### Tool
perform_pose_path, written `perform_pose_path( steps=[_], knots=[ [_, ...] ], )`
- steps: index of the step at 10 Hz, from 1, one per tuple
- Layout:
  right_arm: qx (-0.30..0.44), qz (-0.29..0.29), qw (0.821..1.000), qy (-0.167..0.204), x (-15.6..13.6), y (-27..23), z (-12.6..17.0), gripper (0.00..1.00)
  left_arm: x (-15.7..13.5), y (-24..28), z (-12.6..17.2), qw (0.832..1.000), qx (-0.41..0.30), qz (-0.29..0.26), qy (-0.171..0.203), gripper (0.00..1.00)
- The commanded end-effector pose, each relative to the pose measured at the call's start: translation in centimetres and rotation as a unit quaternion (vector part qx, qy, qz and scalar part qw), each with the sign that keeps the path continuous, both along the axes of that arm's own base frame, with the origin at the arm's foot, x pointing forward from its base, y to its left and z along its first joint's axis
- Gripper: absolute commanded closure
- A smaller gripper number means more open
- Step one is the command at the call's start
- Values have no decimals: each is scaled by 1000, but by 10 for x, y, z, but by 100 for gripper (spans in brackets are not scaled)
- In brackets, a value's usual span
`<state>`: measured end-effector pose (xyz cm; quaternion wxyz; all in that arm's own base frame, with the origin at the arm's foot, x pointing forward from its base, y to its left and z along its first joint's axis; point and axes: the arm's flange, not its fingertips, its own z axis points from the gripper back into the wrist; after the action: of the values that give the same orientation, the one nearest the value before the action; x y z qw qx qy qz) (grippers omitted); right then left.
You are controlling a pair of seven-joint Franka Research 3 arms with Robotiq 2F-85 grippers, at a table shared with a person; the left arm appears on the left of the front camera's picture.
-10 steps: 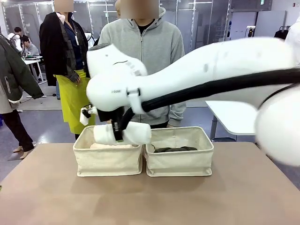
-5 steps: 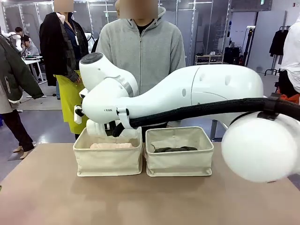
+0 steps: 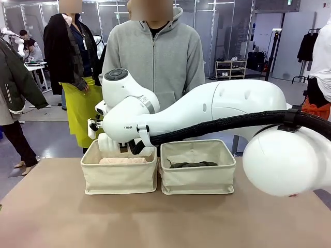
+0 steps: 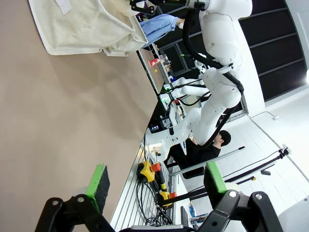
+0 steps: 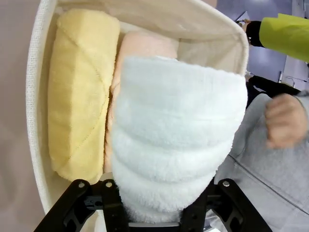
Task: Divide the towels into two baskets.
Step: Pick up one hotel-folded towel from the bottom of the table and place it in the Fabric basket indicated by the person.
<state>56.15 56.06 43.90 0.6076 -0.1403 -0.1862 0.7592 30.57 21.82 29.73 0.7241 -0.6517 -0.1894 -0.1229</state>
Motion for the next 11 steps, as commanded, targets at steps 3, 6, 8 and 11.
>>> perform_pose_path(
  steps=[3,6,8,11],
  knots=[
    [-5,14,999,47,-6,-3,-9,57,-3,1,4,1000,1,1,-4,0],
    [-9,18,998,55,-6,-5,-9,17,-3,1,4,1000,1,1,-4,0],
    [-10,19,998,55,-8,-4,-6,0,-3,1,4,1000,1,1,-4,0],
    [-9,12,998,56,-9,-6,-2,0,-3,1,4,1000,1,1,-4,0]
  ],
)
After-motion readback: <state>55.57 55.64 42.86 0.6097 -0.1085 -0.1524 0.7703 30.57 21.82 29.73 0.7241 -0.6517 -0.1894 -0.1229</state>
